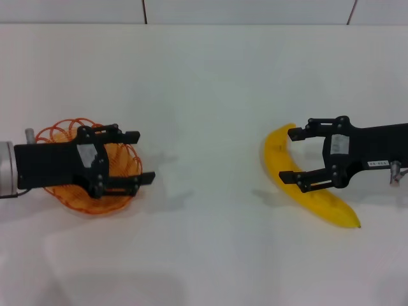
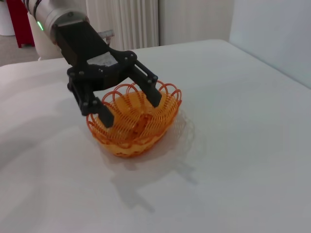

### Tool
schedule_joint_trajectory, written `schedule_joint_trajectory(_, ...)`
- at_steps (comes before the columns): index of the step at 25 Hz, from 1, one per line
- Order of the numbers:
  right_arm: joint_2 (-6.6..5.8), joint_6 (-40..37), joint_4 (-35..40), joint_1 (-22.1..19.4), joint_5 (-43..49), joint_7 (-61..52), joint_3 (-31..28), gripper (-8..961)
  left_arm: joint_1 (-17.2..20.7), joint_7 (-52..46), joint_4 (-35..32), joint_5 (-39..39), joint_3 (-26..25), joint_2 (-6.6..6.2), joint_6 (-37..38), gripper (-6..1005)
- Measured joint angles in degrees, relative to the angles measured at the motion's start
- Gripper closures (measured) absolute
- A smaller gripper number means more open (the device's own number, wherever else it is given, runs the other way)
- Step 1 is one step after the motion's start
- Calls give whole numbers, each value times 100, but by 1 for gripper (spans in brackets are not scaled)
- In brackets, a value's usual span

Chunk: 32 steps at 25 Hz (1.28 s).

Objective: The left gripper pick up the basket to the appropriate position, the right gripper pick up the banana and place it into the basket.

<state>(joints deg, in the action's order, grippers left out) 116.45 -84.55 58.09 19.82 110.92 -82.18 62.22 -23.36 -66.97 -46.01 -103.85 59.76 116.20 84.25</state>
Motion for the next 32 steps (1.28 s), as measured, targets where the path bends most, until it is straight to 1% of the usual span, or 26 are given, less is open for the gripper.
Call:
schedule_joint_trajectory(2,0,3,-2,-8,0,0,1,74,0,-191,1,22,-230,9,0,170)
schedule_joint_trajectory(5,0,0,-4,-7,0,0,0,74,-37,-740,-81,32,-789,2,-7,170)
schedule_joint_trajectory(8,0,-17,-3,2,0,0,1,74,-2,-1373,-428,-15,-1274,-9,-12,170)
schedule_joint_trajectory(11,0,-16,-2,-5,7,0,1,74,70,-2031,-825,-90,-1498,-35,-177,170)
schedule_joint_trajectory(14,0,-17,0,1,22,-22,5,74,103,-2743,-1156,-322,-1550,-97,-350,169)
schedule_joint_trajectory(16,0,-19,1,7,32,-43,20,74,87,-3281,-1320,-600,-1541,-195,-377,169)
schedule_joint_trajectory(20,0,-21,1,9,41,-47,42,74,-11,-3934,-1361,-1079,-1504,-347,-357,169)
schedule_joint_trajectory(26,0,-26,0,9,44,-59,47,74,-193,-4439,-1401,-1838,-1551,-452,-351,170)
schedule_joint_trajectory(29,0,-26,0,18,44,-60,53,74,-263,-4577,-1403,-2036,-1542,-495,-349,170)
schedule_joint_trajectory(32,0,-18,0,24,45,-61,54,74,-316,-4625,-1403,-2225,-1505,-510,-341,169)
